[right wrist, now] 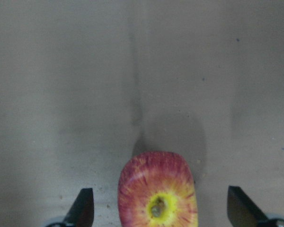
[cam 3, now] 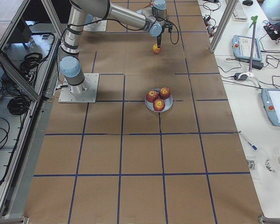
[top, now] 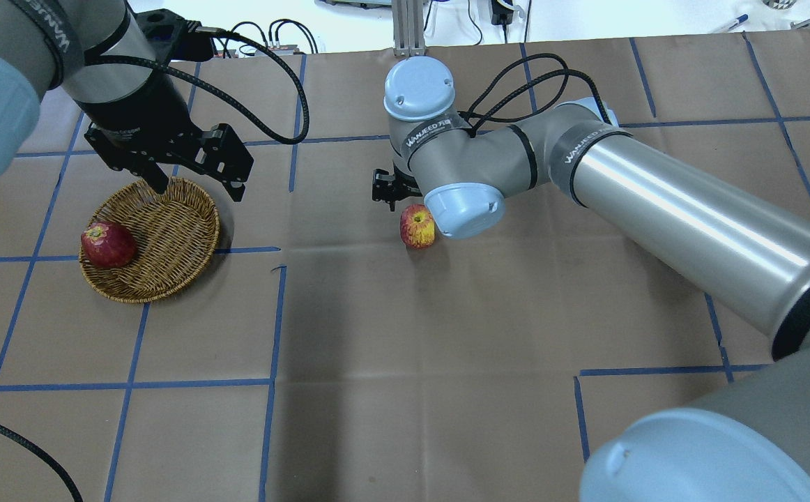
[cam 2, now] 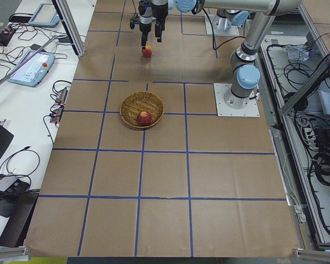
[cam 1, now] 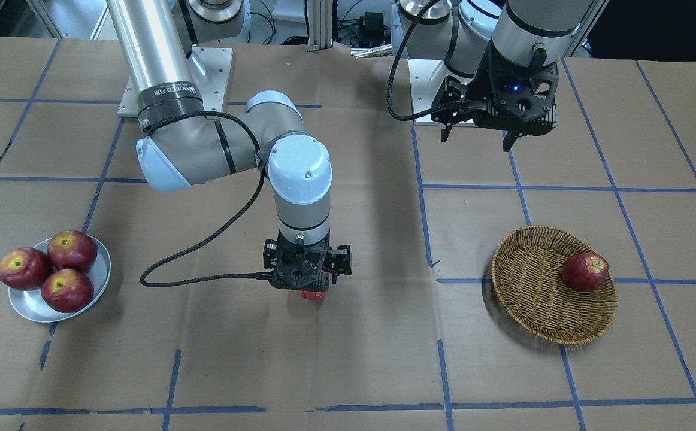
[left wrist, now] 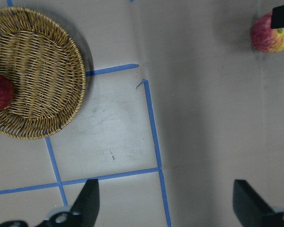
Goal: Transfer apple from basket to plate
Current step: 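Lower the right gripper onto the apple at table center and grasp it, then carry the apple with the right gripper over the white plate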
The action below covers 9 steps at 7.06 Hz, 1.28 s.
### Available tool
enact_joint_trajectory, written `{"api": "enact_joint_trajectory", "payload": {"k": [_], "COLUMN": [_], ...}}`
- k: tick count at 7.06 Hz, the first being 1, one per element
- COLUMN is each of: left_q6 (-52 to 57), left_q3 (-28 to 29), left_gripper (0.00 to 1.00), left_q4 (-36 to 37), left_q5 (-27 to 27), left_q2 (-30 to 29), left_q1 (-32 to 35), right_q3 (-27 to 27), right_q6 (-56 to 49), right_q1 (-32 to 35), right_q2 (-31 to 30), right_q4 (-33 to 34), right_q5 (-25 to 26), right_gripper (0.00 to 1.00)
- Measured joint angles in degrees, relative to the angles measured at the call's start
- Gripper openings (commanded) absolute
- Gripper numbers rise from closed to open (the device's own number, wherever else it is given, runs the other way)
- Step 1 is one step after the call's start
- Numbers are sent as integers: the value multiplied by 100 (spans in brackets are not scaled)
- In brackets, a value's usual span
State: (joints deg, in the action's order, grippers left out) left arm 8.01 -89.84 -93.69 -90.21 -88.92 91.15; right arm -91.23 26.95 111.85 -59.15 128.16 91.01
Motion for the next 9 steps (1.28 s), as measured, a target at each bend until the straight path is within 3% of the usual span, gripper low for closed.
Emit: {"api": "enact_joint_trajectory", "payload": {"k": [1, 3, 4, 7, 9], "left_q6": [-3, -14, -19, -15, -10], "left_q3": [18, 26, 27, 20, 12], "left_gripper": [99, 99, 99, 99, 99], "left_q4": [0, -5, -7, -9, -8], "left_q5": [2, 3, 3, 3, 3], "left_q2": [-20, -5, 10, 52, 69], "left_q1": [-1, -1, -1, 4, 7], "right_q3": [-10, -110, -161, -122, -157], "right_q6": [1, -12, -16, -59, -788], "right_q1": [37, 46, 45, -91, -736], "right_q2": [131, 223, 220, -154, -1062], "right_q4": [133, 199, 197, 26, -888], "right_q5": [8, 26, 29, 20, 8], "right_gripper": [97, 43, 32, 32, 32]}}
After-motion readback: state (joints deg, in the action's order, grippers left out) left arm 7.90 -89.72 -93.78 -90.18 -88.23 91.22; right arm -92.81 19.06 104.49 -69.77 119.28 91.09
